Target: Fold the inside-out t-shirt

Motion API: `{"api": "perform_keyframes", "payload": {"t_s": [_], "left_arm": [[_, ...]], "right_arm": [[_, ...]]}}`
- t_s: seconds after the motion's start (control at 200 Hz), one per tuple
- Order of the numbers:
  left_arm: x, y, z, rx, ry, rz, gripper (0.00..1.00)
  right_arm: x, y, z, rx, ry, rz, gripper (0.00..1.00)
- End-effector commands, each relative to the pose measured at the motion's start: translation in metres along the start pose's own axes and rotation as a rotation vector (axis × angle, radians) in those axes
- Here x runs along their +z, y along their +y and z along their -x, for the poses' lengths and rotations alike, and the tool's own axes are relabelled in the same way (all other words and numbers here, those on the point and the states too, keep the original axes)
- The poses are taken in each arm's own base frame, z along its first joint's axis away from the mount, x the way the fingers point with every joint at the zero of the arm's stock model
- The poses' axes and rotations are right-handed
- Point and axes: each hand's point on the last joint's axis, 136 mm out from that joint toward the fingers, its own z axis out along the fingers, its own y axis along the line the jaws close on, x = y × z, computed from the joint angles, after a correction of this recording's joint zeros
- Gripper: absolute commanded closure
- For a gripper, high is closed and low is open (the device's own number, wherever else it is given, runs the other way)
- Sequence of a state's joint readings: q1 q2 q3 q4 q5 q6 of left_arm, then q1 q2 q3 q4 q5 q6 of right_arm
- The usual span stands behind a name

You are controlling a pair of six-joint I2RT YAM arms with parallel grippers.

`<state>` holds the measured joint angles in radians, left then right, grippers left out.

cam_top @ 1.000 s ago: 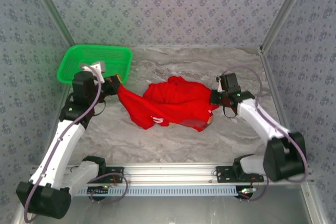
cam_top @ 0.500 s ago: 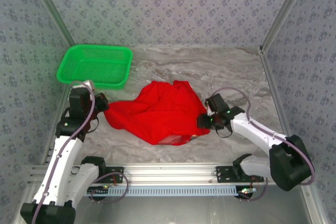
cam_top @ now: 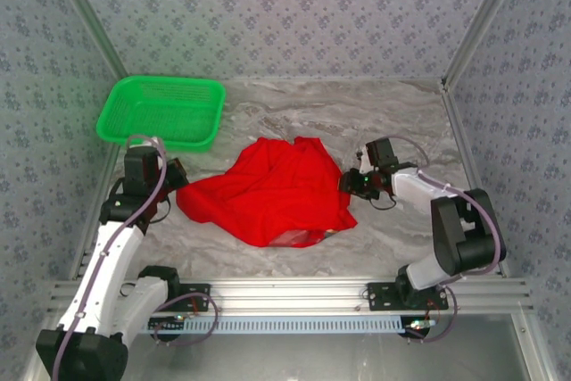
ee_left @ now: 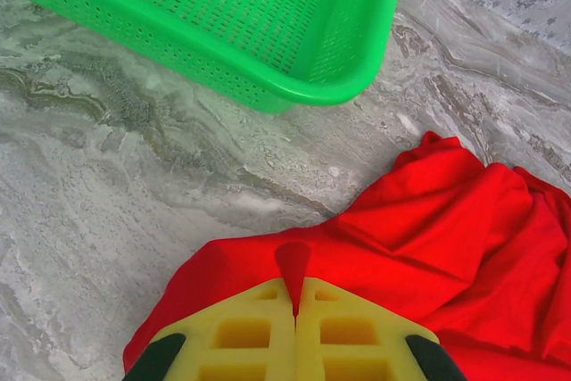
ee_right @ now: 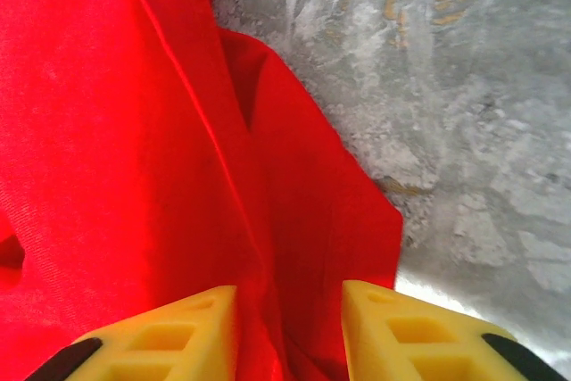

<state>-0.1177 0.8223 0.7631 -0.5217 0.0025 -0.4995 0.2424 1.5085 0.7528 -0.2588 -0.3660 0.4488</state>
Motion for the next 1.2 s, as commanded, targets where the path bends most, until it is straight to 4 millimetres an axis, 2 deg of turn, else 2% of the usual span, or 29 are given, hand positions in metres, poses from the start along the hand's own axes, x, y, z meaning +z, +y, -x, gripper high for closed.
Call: {"api": "perform_keyframes", "payload": {"t_s": [0.0, 0.13, 0.375, 0.455, 0.535, 0.61, 0.655, 0.69, 0.779, 0.844, 0.864, 0.879, 0.959, 1.054, 1.194], "left_arm": [[-0.002, -0.004, 0.011, -0.012, -0.034, -0.013, 1.00], [-0.002, -0.006, 0.012, -0.010, -0.037, -0.024, 1.00], [-0.003, -0.006, 0.012, -0.007, -0.039, -0.025, 1.00], [-0.002, -0.007, 0.014, -0.013, -0.046, -0.028, 1.00], [-0.005, -0.013, 0.023, -0.024, -0.072, -0.049, 1.00], [-0.016, -0.023, 0.042, -0.030, -0.126, -0.078, 1.00], [-0.027, -0.031, 0.060, -0.034, -0.178, -0.094, 1.00], [-0.039, -0.036, 0.077, -0.044, -0.231, -0.104, 1.00], [-0.077, -0.048, 0.126, -0.072, -0.393, -0.138, 1.00], [-0.109, -0.051, 0.162, -0.102, -0.521, -0.147, 1.00], [-0.120, -0.051, 0.172, -0.114, -0.556, -0.152, 1.00], [-0.127, -0.051, 0.179, -0.121, -0.581, -0.157, 1.00], [-0.164, -0.056, 0.208, -0.137, -0.691, -0.186, 1.00], [-0.204, -0.059, 0.231, -0.122, -0.796, -0.191, 1.00], [-0.274, -0.082, 0.252, -0.046, -0.924, -0.249, 1.00]], "right_arm": [[-0.003, 0.009, 0.015, -0.049, -0.033, 0.029, 0.69], [0.001, 0.008, 0.019, -0.070, -0.038, 0.045, 0.71], [0.004, 0.012, 0.020, -0.076, -0.031, 0.069, 0.89], [-0.005, 0.015, 0.021, -0.079, -0.041, 0.068, 1.00], [-0.028, 0.022, 0.031, -0.095, -0.090, 0.073, 1.00], [-0.068, 0.033, 0.055, -0.110, -0.188, 0.094, 1.00], [-0.104, 0.045, 0.077, -0.117, -0.285, 0.132, 1.00], [-0.135, 0.054, 0.095, -0.113, -0.372, 0.171, 1.00], [-0.230, 0.083, 0.139, -0.123, -0.642, 0.283, 1.00], [-0.296, 0.099, 0.159, -0.144, -0.819, 0.334, 1.00], [-0.308, 0.101, 0.162, -0.141, -0.851, 0.343, 1.00], [-0.329, 0.109, 0.165, -0.156, -0.900, 0.353, 1.00], [-0.384, 0.121, 0.170, -0.178, -1.017, 0.368, 1.00], [-0.429, 0.129, 0.168, -0.191, -1.121, 0.371, 1.00], [-0.497, 0.150, 0.144, -0.262, -1.272, 0.354, 1.00]]}}
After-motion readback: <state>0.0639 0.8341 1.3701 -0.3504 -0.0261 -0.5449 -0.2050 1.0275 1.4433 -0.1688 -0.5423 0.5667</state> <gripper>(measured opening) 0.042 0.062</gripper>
